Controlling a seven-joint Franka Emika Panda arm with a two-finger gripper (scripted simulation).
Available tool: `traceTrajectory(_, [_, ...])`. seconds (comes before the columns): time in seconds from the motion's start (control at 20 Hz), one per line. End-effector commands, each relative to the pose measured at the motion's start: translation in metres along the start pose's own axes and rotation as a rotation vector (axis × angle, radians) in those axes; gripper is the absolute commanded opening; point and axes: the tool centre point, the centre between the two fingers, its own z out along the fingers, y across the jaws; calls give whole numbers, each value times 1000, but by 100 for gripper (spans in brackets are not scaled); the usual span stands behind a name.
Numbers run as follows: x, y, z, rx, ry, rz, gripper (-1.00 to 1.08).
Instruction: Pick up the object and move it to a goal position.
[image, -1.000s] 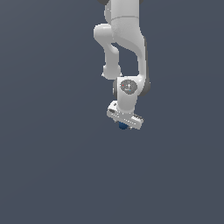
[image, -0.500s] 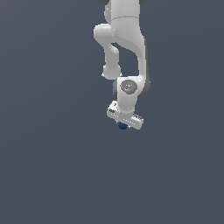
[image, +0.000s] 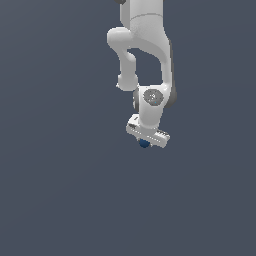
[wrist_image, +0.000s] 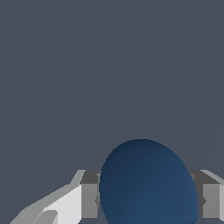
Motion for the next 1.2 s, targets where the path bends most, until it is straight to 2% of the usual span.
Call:
traceTrajectory(0.0, [-3, -14, -10, 1, 1, -1, -100])
traceTrajectory(0.65, [-21, -115, -78, 0, 2, -1, -100])
traceTrajectory(0.9, [-24, -135, -91, 0, 2, -1, -100])
traceTrajectory(1.15, [-24, -143, -96, 0, 1, 0, -100])
